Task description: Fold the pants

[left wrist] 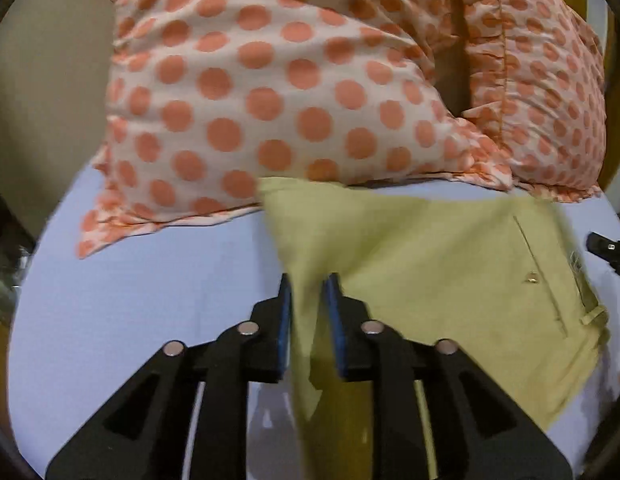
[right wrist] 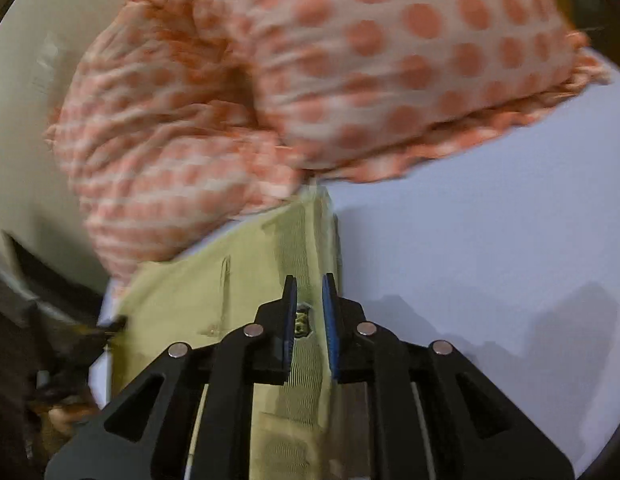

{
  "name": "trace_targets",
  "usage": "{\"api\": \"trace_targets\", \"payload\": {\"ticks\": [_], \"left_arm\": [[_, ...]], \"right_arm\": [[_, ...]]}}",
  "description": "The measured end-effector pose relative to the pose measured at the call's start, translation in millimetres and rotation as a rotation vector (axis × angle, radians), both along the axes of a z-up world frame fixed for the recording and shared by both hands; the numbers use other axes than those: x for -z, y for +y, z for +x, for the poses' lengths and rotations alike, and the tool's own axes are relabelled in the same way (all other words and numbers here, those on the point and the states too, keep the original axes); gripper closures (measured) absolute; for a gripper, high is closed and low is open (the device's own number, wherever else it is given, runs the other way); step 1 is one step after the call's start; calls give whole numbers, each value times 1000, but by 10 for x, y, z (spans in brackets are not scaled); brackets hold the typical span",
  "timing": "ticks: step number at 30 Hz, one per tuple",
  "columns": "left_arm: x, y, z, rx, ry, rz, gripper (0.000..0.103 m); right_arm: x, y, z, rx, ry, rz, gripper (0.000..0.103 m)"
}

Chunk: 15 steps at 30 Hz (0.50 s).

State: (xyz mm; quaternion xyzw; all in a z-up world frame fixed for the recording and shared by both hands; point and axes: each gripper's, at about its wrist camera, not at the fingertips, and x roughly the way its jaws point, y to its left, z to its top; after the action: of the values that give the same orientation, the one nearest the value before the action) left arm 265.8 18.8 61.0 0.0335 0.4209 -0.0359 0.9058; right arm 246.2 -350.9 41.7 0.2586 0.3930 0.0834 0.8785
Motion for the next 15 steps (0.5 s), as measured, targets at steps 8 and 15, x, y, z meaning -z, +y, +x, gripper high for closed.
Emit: {"api": "trace_targets", "payload": {"ticks": [8,15], "left_arm": [[-150,13,-591,204,8,-274,53],[361,-112,-363,126,167,-303,70]], "right_arm": [[-56,421,-295,-244,-78,65,26],[244,605,-172,-214,73,11,14]]}}
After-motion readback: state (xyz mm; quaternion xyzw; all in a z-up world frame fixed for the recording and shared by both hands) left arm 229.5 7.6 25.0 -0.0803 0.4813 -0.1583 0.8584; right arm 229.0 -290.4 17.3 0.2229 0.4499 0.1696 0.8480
